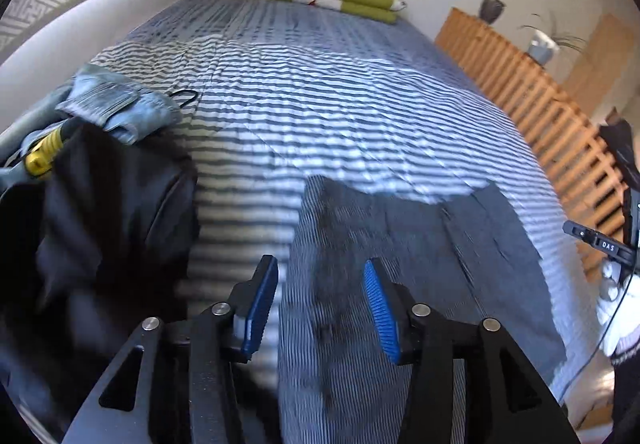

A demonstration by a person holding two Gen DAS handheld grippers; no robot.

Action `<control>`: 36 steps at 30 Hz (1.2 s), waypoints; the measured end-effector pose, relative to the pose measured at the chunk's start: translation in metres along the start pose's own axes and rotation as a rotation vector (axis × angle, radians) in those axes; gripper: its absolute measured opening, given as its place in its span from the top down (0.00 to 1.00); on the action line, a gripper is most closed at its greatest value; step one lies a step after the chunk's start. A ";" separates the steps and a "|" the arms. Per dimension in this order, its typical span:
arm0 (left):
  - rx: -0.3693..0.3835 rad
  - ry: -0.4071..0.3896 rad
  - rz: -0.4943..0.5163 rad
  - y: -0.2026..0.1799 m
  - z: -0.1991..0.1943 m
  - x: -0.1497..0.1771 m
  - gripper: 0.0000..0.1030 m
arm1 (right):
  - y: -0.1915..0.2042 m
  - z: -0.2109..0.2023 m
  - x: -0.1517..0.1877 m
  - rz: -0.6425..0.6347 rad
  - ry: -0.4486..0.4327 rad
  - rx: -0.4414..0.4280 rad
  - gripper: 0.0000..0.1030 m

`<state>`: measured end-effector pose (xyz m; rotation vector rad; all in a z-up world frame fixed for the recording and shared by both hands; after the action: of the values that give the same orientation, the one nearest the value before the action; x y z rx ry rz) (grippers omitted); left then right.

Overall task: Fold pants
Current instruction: 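Lower the shorts flat onto the bed with both grippers and release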

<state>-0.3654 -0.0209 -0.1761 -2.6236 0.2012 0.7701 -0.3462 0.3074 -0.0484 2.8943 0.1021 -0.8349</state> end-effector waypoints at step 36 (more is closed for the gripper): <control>0.033 0.168 -0.003 -0.015 -0.096 0.203 0.91 | 0.227 -0.075 0.214 0.019 0.334 -0.505 0.89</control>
<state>-0.1452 -0.0515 -0.2077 -2.6563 0.2543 0.5408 -0.1030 0.0993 -0.0767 2.5120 0.2721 -0.2590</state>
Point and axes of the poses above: each gripper's, at about its wrist camera, not at the fingertips, and z roughly the way its jaws point, y to its left, x to its underside, the point moved 10 cm from there along z, roughly the way its jaws point, and after that the axes turned 7 degrees about x, right-handed, at the moved point
